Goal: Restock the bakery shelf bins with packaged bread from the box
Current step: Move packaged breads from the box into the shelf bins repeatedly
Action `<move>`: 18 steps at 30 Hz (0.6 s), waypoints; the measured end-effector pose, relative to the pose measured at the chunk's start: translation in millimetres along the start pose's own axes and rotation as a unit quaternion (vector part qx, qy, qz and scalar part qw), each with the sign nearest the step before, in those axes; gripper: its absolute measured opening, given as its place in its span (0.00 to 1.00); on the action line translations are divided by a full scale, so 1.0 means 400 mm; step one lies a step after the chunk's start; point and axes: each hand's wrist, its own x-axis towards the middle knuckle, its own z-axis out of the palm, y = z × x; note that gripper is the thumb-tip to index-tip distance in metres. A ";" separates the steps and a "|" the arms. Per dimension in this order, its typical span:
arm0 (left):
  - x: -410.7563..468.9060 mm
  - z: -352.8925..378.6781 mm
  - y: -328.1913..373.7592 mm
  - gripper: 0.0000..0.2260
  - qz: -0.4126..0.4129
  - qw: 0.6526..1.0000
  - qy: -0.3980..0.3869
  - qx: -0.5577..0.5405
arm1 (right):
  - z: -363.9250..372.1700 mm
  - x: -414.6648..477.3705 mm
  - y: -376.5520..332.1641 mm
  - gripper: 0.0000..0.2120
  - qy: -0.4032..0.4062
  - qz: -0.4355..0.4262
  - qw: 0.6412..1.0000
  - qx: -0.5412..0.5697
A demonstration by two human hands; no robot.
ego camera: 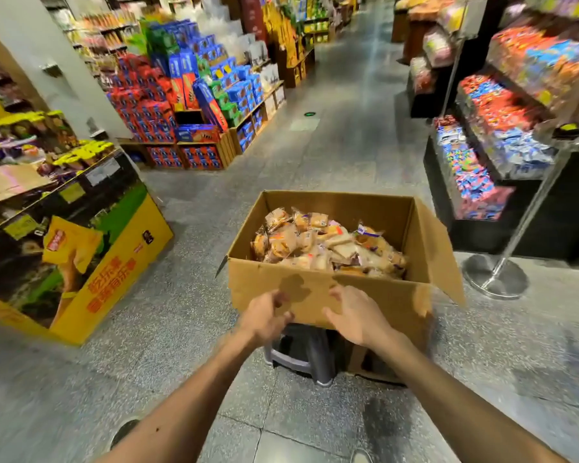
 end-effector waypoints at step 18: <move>0.825 -0.061 -0.168 0.11 -0.255 0.912 -0.005 -0.322 | 0.086 0.806 0.144 0.06 -0.079 0.338 0.841 0.415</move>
